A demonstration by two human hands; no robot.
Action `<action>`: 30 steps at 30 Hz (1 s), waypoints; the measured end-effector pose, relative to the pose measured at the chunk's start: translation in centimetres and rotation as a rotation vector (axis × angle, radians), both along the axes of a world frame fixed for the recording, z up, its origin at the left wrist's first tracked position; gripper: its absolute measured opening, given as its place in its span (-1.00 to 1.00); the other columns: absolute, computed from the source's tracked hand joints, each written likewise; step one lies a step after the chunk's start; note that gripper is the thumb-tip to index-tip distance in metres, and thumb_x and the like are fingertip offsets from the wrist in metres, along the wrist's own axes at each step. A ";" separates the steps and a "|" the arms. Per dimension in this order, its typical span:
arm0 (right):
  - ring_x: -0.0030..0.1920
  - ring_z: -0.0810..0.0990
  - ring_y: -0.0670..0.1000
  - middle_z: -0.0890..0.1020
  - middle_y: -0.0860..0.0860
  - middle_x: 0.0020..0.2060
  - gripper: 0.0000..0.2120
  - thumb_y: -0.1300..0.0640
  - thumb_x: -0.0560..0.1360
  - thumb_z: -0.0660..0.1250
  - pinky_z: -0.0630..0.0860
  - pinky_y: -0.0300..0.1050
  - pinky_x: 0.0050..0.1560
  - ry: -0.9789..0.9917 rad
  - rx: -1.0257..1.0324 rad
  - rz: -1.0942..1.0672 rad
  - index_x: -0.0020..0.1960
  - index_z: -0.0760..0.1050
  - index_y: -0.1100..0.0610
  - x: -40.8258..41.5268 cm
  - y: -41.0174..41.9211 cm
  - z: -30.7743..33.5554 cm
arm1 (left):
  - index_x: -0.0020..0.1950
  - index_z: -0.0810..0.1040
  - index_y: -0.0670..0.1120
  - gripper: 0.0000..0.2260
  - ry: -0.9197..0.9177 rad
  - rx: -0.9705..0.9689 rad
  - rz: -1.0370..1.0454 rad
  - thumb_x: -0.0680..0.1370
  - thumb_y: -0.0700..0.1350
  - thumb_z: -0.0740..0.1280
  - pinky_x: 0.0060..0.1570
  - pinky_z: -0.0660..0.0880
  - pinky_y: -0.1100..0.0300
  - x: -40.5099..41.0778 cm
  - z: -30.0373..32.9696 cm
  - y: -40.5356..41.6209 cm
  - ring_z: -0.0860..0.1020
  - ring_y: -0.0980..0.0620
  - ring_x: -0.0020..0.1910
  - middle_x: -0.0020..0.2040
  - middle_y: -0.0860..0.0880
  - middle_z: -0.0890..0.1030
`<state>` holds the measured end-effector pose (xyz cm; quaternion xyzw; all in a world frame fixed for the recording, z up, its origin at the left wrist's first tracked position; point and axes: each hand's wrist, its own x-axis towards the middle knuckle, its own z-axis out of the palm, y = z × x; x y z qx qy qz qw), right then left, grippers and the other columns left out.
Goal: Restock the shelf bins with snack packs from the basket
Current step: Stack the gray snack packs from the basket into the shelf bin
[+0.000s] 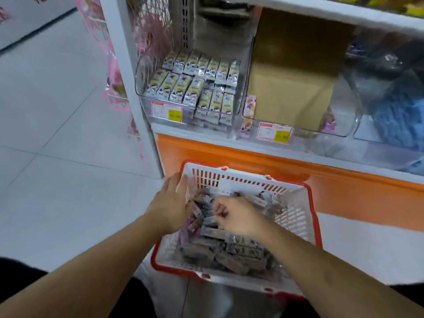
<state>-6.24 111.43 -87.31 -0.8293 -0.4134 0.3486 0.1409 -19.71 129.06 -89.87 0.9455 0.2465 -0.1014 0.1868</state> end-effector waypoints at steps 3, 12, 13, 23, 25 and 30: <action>0.04 0.62 0.11 0.63 0.06 0.03 -0.90 0.09 0.62 0.31 0.61 0.16 0.11 0.095 -0.091 0.070 0.11 0.54 0.06 -1.5 -0.7 -4.0 | 0.66 -0.29 -0.01 -0.24 0.052 -0.007 0.029 0.67 0.25 0.08 0.60 -0.01 -0.18 -1.2 -3.7 -0.5 -0.18 -0.18 0.66 0.68 -0.08 -0.26; -0.09 0.59 0.02 0.62 -0.05 -0.10 -0.59 -0.31 0.38 0.42 0.62 0.07 -0.05 0.039 -0.076 0.098 -0.03 0.54 0.01 -5.5 0.3 -13.2 | 0.65 -0.29 0.07 -0.25 0.036 0.018 0.078 0.65 0.35 0.01 0.58 0.04 -0.27 -1.2 -6.2 -1.0 -0.14 -0.22 0.65 0.65 -0.01 -0.36; -0.10 0.57 0.03 0.61 -0.06 -0.13 -0.66 -0.20 0.36 0.48 0.61 0.06 -0.05 0.009 -0.083 0.119 -0.07 0.53 0.02 -5.7 0.4 -13.4 | 0.65 -0.30 0.07 -0.26 0.038 0.017 0.081 0.65 0.35 0.01 0.58 0.04 -0.27 -1.1 -6.2 -1.0 -0.14 -0.23 0.65 0.64 0.00 -0.37; -0.09 0.54 -0.01 0.62 -0.14 -0.13 -0.86 0.01 0.38 0.44 0.57 0.02 -0.04 -0.152 0.056 0.113 -0.06 0.58 -0.07 -6.2 0.0 -15.5 | 0.64 -0.33 0.11 -0.27 0.085 0.002 0.106 0.65 0.35 0.00 0.56 0.00 -0.27 -0.9 -6.0 -1.0 -0.12 -0.22 0.64 0.62 0.04 -0.43; -0.07 0.57 0.00 0.66 -0.12 -0.11 -0.86 0.01 0.41 0.44 0.59 0.04 -0.02 -0.134 0.056 0.096 -0.03 0.60 -0.07 -6.1 0.0 -14.9 | 0.64 -0.32 0.11 -0.27 0.088 -0.005 0.103 0.65 0.35 -0.01 0.56 0.00 -0.27 -0.9 -5.8 -1.0 -0.12 -0.22 0.64 0.62 0.04 -0.42; -0.02 0.65 -0.06 0.70 -0.12 -0.05 -0.78 -0.15 0.50 0.41 0.64 0.01 -0.05 0.026 -0.001 -0.073 0.07 0.63 -0.07 -4.6 0.2 -11.1 | 0.66 -0.21 0.08 -0.30 0.110 -0.057 0.098 0.65 0.32 0.03 0.58 -0.08 -0.23 -0.6 -4.3 -0.4 -0.14 -0.19 0.64 0.66 0.03 -0.32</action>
